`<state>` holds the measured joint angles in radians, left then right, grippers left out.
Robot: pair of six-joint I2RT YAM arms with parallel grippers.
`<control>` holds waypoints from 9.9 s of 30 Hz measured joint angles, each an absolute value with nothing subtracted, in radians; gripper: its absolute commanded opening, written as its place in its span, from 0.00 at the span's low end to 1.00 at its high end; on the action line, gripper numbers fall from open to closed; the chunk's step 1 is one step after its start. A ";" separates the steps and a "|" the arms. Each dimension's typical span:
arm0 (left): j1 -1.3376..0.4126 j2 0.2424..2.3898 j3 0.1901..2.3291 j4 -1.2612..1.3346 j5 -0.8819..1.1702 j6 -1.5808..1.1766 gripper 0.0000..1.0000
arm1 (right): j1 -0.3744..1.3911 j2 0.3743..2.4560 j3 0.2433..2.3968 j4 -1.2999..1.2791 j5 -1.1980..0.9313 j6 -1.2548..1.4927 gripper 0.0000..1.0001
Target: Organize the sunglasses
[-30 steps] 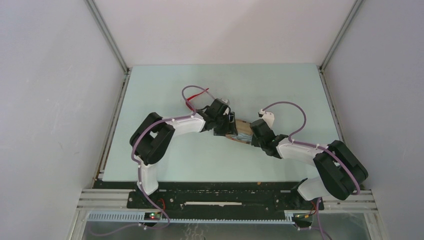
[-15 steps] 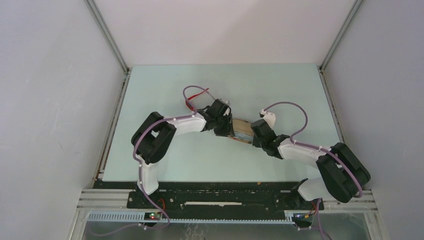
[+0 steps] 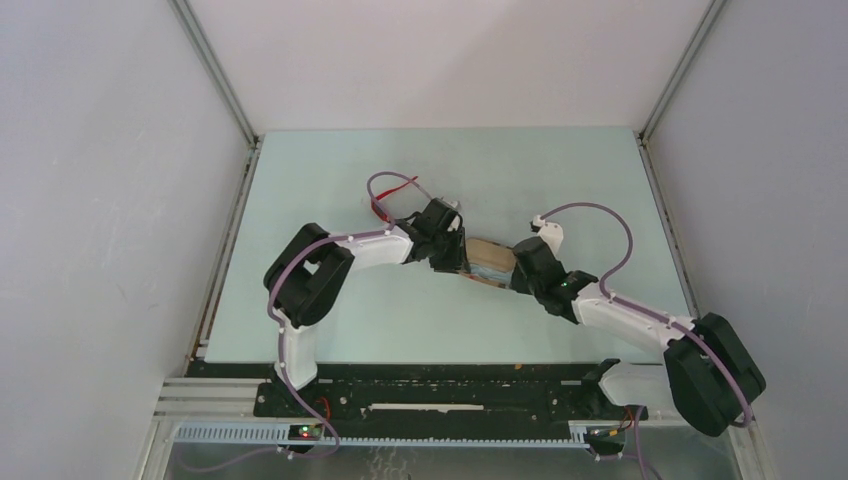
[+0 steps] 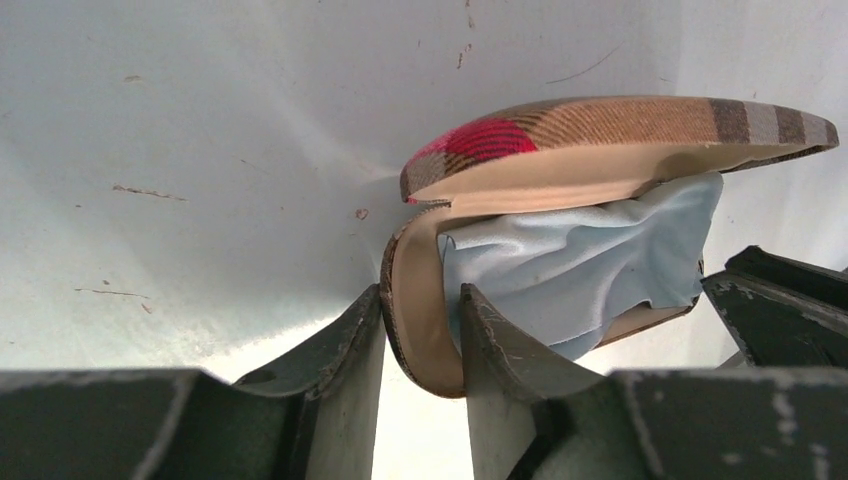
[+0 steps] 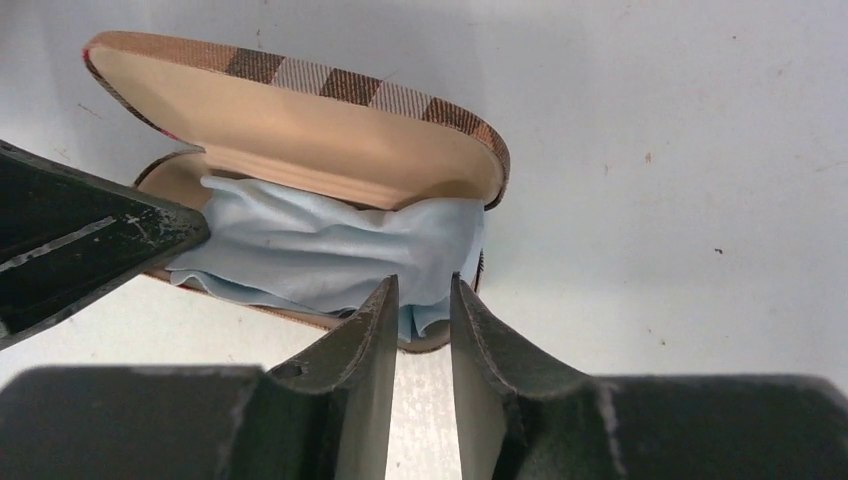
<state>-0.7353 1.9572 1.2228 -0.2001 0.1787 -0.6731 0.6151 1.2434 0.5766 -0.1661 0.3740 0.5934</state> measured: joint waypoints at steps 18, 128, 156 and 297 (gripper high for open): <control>-0.757 1.871 1.114 -0.144 0.204 -0.654 0.63 | 0.621 1.174 0.592 -0.173 0.242 0.661 0.23; -0.984 1.719 1.017 0.020 -0.310 -0.159 0.00 | 0.604 1.227 0.597 -0.060 0.009 0.521 0.32; -1.064 1.737 1.006 0.065 -0.514 -0.148 0.00 | 0.685 1.417 0.571 0.055 0.084 0.521 0.37; -1.076 1.768 0.989 0.103 -0.552 -0.131 0.00 | 0.357 1.431 0.578 0.070 -0.114 0.608 0.21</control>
